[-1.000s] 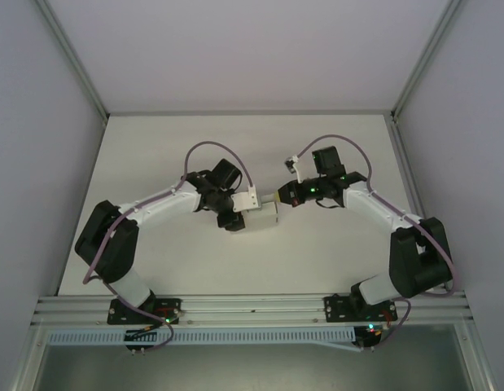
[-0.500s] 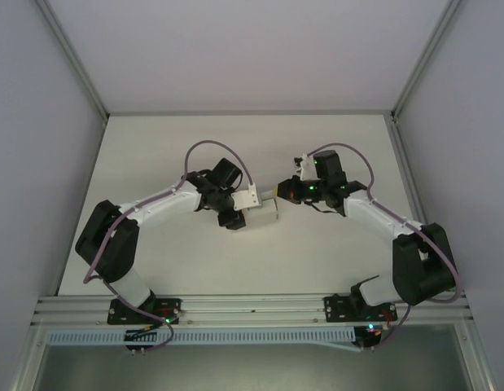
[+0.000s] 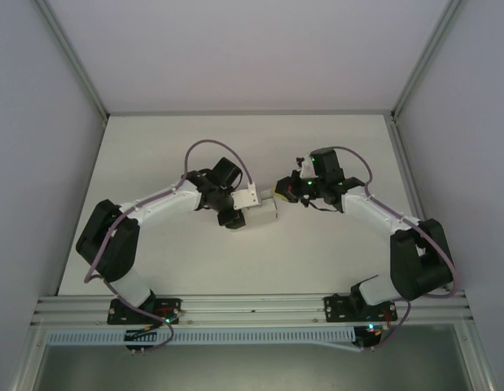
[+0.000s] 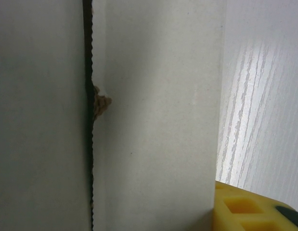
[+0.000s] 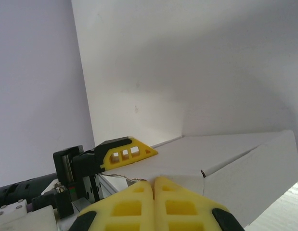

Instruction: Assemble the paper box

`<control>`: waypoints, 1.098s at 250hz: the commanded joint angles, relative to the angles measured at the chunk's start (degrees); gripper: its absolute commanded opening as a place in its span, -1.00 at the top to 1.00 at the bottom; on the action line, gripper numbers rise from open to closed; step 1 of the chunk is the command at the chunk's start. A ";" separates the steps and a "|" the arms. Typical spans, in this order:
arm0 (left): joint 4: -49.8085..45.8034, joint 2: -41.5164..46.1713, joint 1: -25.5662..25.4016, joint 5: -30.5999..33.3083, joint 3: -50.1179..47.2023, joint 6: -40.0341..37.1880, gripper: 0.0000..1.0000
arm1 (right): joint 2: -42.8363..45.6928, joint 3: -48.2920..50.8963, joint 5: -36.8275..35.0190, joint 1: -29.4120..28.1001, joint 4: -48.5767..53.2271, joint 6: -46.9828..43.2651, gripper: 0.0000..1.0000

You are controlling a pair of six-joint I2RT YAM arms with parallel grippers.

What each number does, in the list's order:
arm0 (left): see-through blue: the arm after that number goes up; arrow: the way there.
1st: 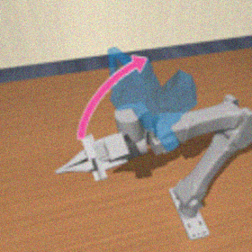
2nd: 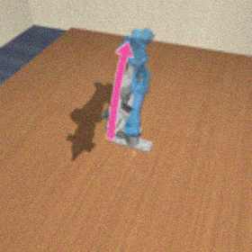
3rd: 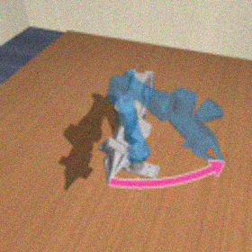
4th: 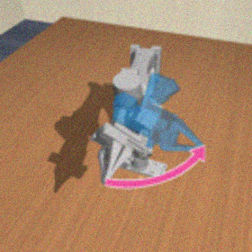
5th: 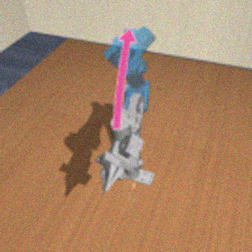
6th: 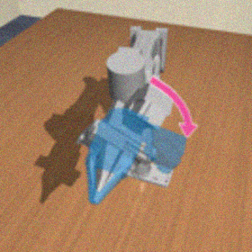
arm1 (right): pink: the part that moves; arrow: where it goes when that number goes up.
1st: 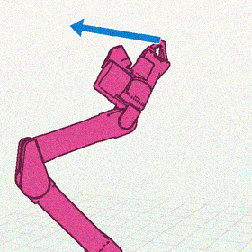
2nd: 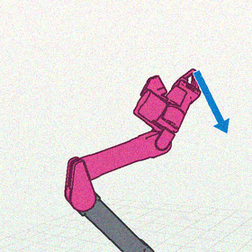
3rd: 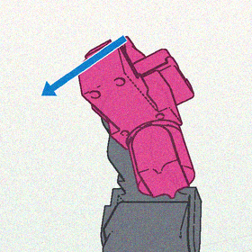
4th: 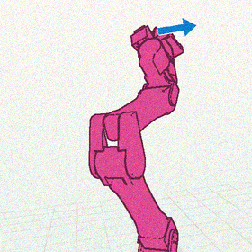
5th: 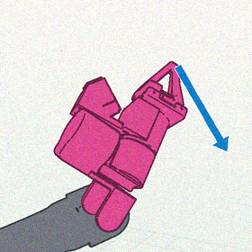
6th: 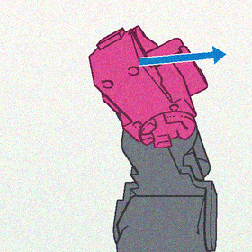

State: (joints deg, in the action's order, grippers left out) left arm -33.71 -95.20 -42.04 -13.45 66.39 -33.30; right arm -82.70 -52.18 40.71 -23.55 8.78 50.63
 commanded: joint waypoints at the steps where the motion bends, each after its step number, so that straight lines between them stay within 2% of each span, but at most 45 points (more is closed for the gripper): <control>1: 0.93 -2.71 0.02 1.76 0.91 0.31 0.07 | -0.36 -4.76 6.94 -1.32 5.22 0.95 1.00; 21: 1.21 -2.59 0.00 1.70 0.70 0.09 0.07 | -0.85 -5.00 7.63 -1.19 6.82 0.37 1.00; 56: 1.04 -3.15 0.05 1.94 0.94 0.34 0.07 | -1.00 -3.07 10.11 -1.19 1.97 2.87 1.00; 66: 0.79 -3.29 0.08 2.02 1.12 0.55 0.07 | -1.04 -3.33 10.71 -1.23 2.41 1.51 1.00; 78: 0.54 -3.33 0.11 1.96 1.10 0.44 0.07 | -1.36 -4.90 11.00 -1.19 6.63 -4.25 0.99; 89: 0.51 -3.26 0.05 2.10 1.05 0.41 0.07 | -1.43 -7.20 8.04 -1.30 13.93 -12.28 0.91; 102: 0.66 -3.15 0.09 2.20 1.05 0.23 0.07 | -1.21 -9.24 1.09 -1.75 22.17 -20.53 0.76; 123: 0.64 -3.06 0.17 2.35 1.28 0.16 0.07 | -0.26 -9.51 -6.70 -1.85 26.93 -25.56 0.73; 163: 0.45 -3.15 0.18 2.39 1.39 0.12 0.07 | -0.44 -9.41 -6.65 -1.84 26.16 -26.48 0.64; 187: 0.43 -3.14 0.19 2.38 1.33 0.05 0.07 | -1.17 -10.80 -10.21 -1.84 28.73 -28.35 0.56; 214: 0.41 -3.06 0.11 2.40 1.29 0.05 0.07 | -1.07 -11.45 -12.11 -1.83 28.23 -28.93 0.66; 241: 0.28 -2.79 0.19 2.15 1.23 -0.04 0.07 | -1.04 -13.36 -15.16 -1.84 30.27 -30.76 0.47; 262: 0.23 -2.71 0.16 2.18 1.08 -0.23 0.07 | -0.70 -15.28 -16.47 -1.85 32.69 -36.41 0.26; 275: 0.27 -2.64 0.13 2.18 1.06 -0.32 0.07 | -0.41 -15.78 -17.20 -1.83 33.24 -41.26 0.22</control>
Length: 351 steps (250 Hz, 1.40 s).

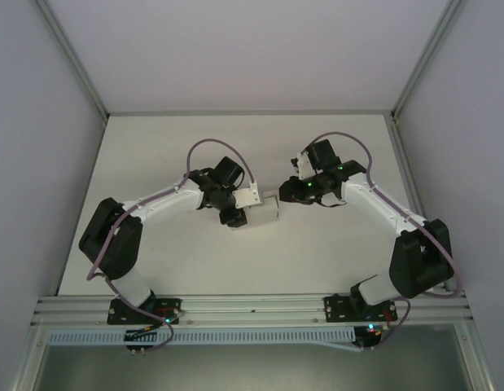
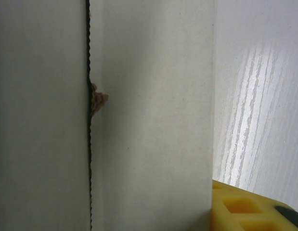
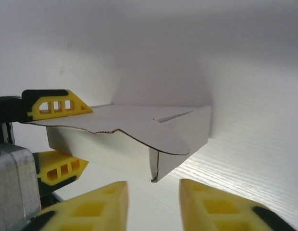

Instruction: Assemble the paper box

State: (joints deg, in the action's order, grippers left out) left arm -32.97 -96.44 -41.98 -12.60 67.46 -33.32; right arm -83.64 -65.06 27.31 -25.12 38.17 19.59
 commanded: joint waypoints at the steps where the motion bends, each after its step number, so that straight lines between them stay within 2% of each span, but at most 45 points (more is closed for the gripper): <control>1: -0.45 -1.38 0.10 1.29 -0.03 -0.28 0.07 | 0.60 -2.94 -4.00 -0.26 3.84 -10.43 0.22; 11: -0.43 -1.38 0.13 1.26 -0.05 -0.43 0.07 | 0.63 -3.01 -5.15 -0.31 3.43 -12.37 0.22; 43: -0.52 -1.62 0.13 1.16 0.14 -0.37 0.07 | -1.34 -3.14 -1.54 -0.31 1.85 -18.10 0.22; 144: -0.69 -1.47 0.05 1.00 0.22 -0.19 0.07 | -6.19 -4.76 1.24 -0.36 -2.67 -21.50 0.29; 168: -0.69 -1.47 0.04 0.98 0.23 -0.32 0.08 | -6.31 -4.62 3.79 -0.34 -2.58 -22.06 0.38; 195: -0.60 -1.38 0.05 1.04 0.22 -0.29 0.08 | -6.71 -4.92 5.32 -0.36 -1.14 -21.88 0.67; 210: -0.52 -1.21 -0.03 1.03 0.16 -0.33 0.08 | -7.15 -5.56 5.87 -0.29 0.84 -21.70 0.71; 259: -0.33 -0.86 0.04 1.00 -0.08 -0.28 0.08 | -7.40 -5.34 2.28 -0.70 1.84 -21.07 0.67; 295: -0.35 -0.98 0.04 1.02 0.14 -0.27 0.08 | -7.55 -5.63 2.74 -0.80 0.01 -21.07 0.63; 351: -0.26 -1.04 -0.12 1.00 0.00 -0.19 0.08 | -8.34 -6.41 2.98 -0.76 0.65 -20.38 0.75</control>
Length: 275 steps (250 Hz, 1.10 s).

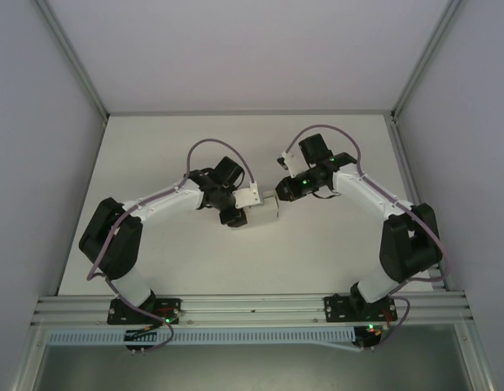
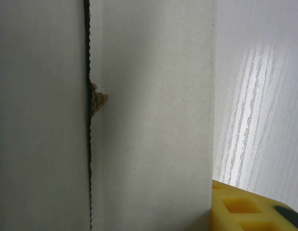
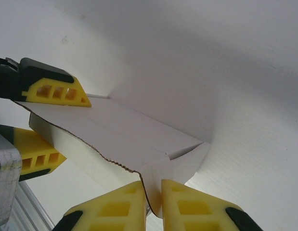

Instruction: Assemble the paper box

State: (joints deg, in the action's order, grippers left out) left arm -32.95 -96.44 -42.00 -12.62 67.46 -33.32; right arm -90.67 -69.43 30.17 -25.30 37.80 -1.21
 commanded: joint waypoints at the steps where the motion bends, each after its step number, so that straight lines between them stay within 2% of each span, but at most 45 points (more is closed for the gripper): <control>1: -0.28 -1.03 -0.10 1.06 0.02 -0.22 0.08 | -1.32 -2.03 0.17 -0.61 1.03 0.43 0.76; 21: 0.04 -0.98 -0.01 1.18 -0.06 -0.17 0.08 | -1.15 -1.65 0.41 -1.14 0.59 0.75 1.00; 110: -0.01 -1.99 -0.03 2.29 0.62 0.66 0.09 | 0.96 -0.59 14.63 -1.44 -5.93 27.26 1.00; 132: -0.01 -1.85 -0.07 2.52 0.50 0.54 0.09 | 0.79 0.60 16.82 -1.34 -7.33 30.95 1.00; 159: -0.19 -1.98 -0.14 2.68 0.55 0.42 0.09 | 0.64 -0.30 15.54 -0.50 -4.32 30.79 1.00; 184: -0.15 -2.21 -0.14 2.71 0.49 0.38 0.09 | 0.65 0.02 17.84 -0.11 -4.27 29.85 1.00; 203: -0.15 -2.31 -0.16 2.78 0.48 0.32 0.08 | 1.51 0.51 17.77 -0.14 -2.12 22.38 1.00; 225: -0.08 -2.35 -0.11 2.89 0.26 0.22 0.09 | 2.97 1.79 11.98 0.55 0.96 14.18 1.00; 246: 0.14 -2.43 -0.15 2.82 0.38 0.34 0.09 | 5.20 6.49 10.79 0.43 -3.11 9.79 1.00; 275: 0.08 -2.78 -0.08 2.89 0.57 0.52 0.09 | 8.31 14.85 10.01 0.35 -13.88 10.17 1.00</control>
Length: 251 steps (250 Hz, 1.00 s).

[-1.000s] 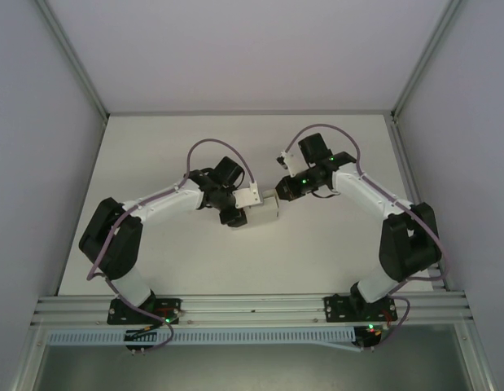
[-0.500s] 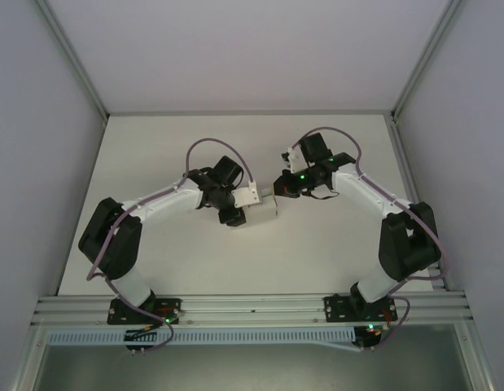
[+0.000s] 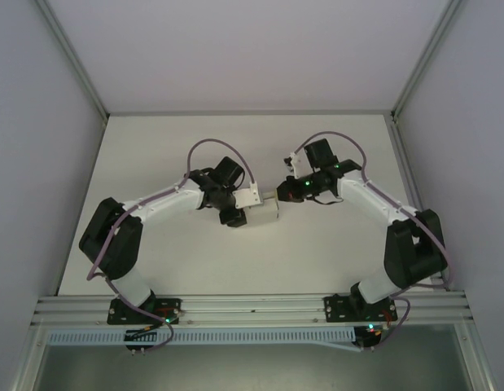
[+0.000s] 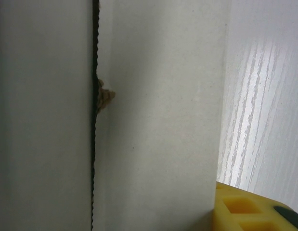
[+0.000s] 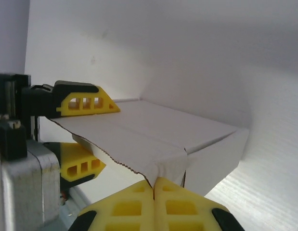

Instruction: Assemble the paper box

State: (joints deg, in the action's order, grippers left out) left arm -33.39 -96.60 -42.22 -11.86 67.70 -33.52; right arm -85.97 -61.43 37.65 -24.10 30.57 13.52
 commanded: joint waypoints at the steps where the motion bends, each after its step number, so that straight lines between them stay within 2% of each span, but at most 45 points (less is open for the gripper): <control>1: 0.56 -2.63 0.13 2.16 0.41 0.73 0.09 | 3.71 7.16 2.53 -0.86 -7.00 -4.56 1.00; 49: 0.17 -2.83 0.12 2.02 1.20 1.23 0.06 | 6.98 14.41 -3.69 -2.84 -14.87 -6.15 1.00; 83: 0.03 -1.89 0.06 1.42 1.86 1.42 -0.05 | 6.61 13.18 -5.35 -3.38 -13.90 -4.31 1.00; 107: 0.25 -0.65 -0.10 0.80 2.04 1.44 -0.20 | 7.46 11.66 -7.52 -3.68 -13.30 -3.14 1.00; 132: 0.54 0.89 -0.20 0.17 2.00 1.94 -0.55 | 8.19 10.35 -9.04 -4.02 -11.99 -1.87 1.00; 140: 0.75 1.58 -0.27 -0.24 2.08 2.17 -0.76 | 8.18 10.03 -9.79 -3.98 -11.52 -1.15 1.00; 143: 0.84 1.83 -0.28 -0.30 2.02 2.34 -0.94 | 8.24 9.94 -10.00 -4.14 -11.39 -0.93 1.00; 146: 0.98 2.11 -0.24 -0.35 2.00 2.47 -0.99 | 8.16 9.93 -10.16 -4.14 -11.26 -0.73 1.00; 202: 4.42 8.81 -0.35 1.70 -0.11 9.24 -1.00 | 7.98 9.44 -14.85 -4.95 -9.78 4.12 1.00; 232: 5.91 13.74 -0.41 9.37 -3.35 21.15 -0.99 | 8.07 8.98 -16.19 -5.05 -9.21 5.20 1.00; 251: 6.96 17.65 -0.35 10.77 -6.89 27.76 -1.00 | 7.82 8.86 -16.14 -5.14 -9.02 5.62 1.00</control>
State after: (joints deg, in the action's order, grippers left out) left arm -28.01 -84.27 -42.37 -6.42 65.56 -19.49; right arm -78.63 -51.31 24.10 -28.69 18.20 16.71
